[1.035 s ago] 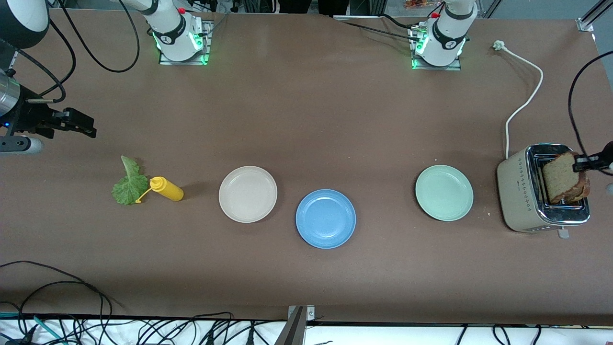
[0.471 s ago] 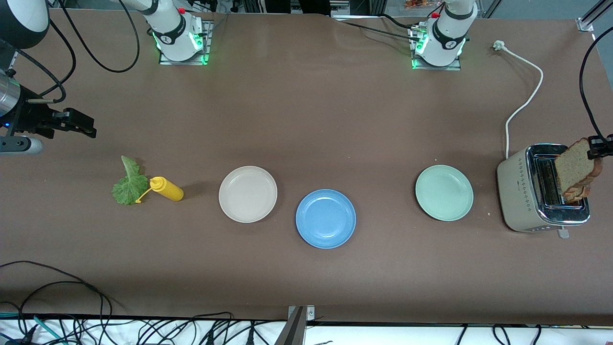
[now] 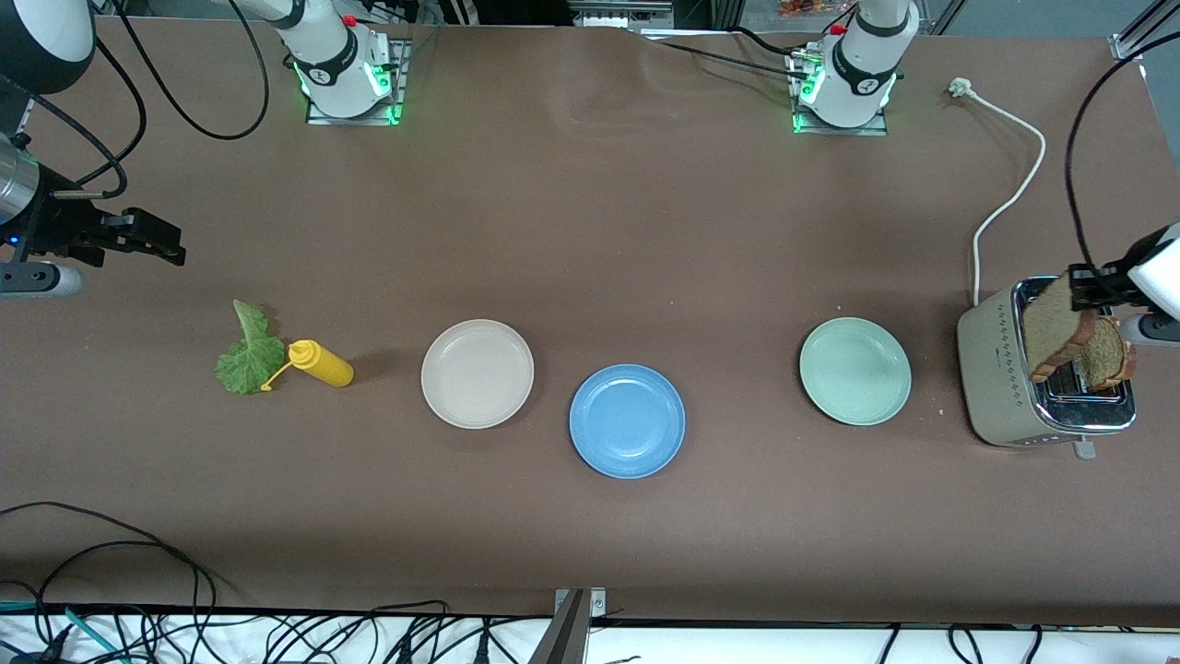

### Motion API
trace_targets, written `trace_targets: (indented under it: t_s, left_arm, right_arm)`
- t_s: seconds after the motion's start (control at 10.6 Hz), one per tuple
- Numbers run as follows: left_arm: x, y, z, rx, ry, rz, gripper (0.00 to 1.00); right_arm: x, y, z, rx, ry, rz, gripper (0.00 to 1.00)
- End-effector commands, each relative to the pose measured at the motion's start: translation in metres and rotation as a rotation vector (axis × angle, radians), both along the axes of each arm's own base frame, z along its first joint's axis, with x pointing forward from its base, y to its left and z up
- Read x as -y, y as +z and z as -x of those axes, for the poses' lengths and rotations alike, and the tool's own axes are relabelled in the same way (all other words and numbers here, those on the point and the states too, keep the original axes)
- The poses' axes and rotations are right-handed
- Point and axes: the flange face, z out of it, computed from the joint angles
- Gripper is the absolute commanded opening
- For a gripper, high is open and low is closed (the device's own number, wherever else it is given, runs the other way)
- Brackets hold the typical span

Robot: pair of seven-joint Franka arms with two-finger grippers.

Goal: Make sandwich in blue plate with both arms
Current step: 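Lift the bread slice out of the toaster with the left gripper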

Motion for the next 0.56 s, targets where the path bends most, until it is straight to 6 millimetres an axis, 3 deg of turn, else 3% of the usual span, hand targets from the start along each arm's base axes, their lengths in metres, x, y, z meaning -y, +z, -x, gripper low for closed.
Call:
trace_targets:
  t_s: [0.0, 0.28, 0.47]
  left_arm:
    - [0.01, -0.015, 0.003, -0.022, 0.098, 0.246, 0.0]
    - [0.085, -0.058, -0.008, -0.104, 0.284, 0.44, 0.0]
    - [0.114, -0.082, -0.019, -0.132, 0.312, 0.566, 0.0]
  right_arm:
    - [0.002, 0.003, 0.002, -0.001, -0.001, -0.012, 1.0]
    - [0.002, 0.003, 0.002, -0.001, -0.001, -0.012, 1.0]
    - [0.002, 0.003, 0.002, -0.001, -0.001, -0.012, 1.0]
